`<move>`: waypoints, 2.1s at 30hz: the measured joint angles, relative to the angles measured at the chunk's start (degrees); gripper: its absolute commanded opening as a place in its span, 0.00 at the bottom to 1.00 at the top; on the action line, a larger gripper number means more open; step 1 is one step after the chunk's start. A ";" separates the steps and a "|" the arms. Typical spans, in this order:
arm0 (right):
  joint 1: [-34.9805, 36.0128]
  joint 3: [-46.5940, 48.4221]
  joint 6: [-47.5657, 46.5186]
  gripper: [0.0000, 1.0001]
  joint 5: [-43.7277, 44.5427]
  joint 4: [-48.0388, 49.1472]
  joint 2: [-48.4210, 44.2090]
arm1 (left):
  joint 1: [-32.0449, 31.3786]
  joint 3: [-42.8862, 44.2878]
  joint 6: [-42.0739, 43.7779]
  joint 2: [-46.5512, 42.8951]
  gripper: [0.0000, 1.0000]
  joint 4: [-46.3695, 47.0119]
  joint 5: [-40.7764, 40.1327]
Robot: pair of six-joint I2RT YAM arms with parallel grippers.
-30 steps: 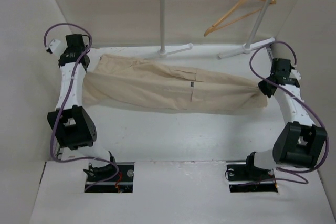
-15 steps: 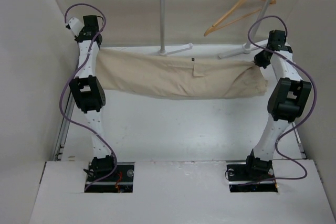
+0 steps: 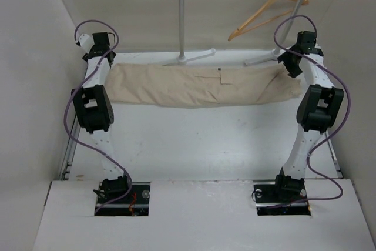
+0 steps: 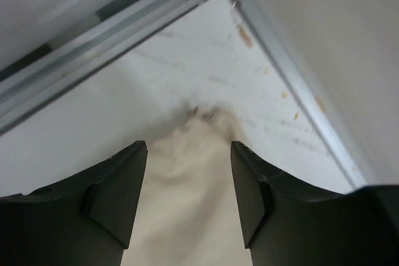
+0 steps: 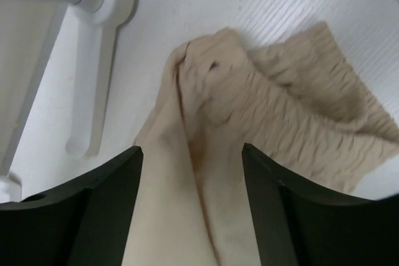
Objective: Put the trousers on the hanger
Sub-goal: Fold the trousers at the center of the board.
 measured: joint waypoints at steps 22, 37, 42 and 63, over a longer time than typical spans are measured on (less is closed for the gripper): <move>4.33 -62.29 3.87 0.78 -5.51 20.13 -42.58 | 7.19 -68.43 -25.05 -30.73 0.62 32.37 22.80; -8.07 -46.05 9.27 0.49 -8.46 26.14 -17.59 | 6.95 -58.69 -27.82 -19.82 0.41 37.53 21.88; -8.07 -37.94 10.71 0.12 -8.83 23.89 -12.98 | 6.82 -55.36 -28.04 -16.26 0.16 37.75 21.55; -8.13 -68.17 11.23 0.00 -5.22 21.99 -40.81 | 16.57 -71.12 -23.10 -36.85 0.01 20.26 15.58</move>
